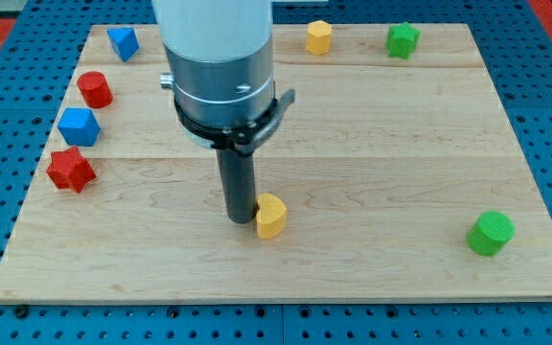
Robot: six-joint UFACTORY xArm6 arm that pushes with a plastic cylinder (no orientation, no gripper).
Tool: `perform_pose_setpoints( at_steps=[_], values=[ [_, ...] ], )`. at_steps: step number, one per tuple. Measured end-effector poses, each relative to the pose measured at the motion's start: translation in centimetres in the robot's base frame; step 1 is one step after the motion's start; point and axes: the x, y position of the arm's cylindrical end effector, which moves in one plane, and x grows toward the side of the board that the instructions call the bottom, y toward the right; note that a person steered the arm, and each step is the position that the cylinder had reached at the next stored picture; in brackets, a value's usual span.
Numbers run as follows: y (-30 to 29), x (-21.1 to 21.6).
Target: Move the yellow heart to the left side of the yellow hexagon
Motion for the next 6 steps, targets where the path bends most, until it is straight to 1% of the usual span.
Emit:
perform_pose_setpoints(
  at_steps=[1, 2, 3, 4, 6],
  values=[
    [2.5, 2.8],
    [7.7, 2.9],
    [7.5, -2.9],
    [4.3, -8.8],
    [1.2, -17.6]
  ],
)
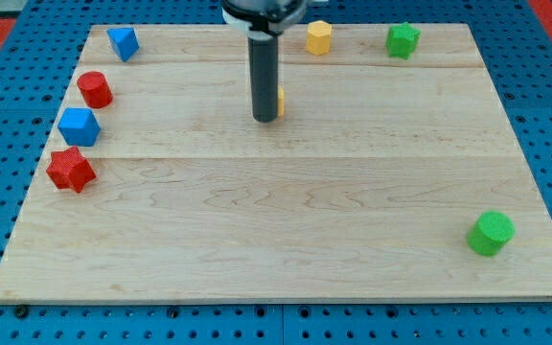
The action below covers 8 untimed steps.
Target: Move the yellow heart to the left side of the yellow hexagon
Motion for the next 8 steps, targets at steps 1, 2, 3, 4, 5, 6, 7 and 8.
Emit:
perform_pose_setpoints(
  at_steps=[1, 2, 3, 4, 5, 6, 7, 8],
  values=[
    [0.6, -2.5],
    [3.5, -2.6],
    [3.3, -4.8],
    [1.6, -9.1],
    [1.6, -11.2],
    [1.6, -11.3],
    [5.3, -5.1],
    [18.5, 0.0]
  ],
)
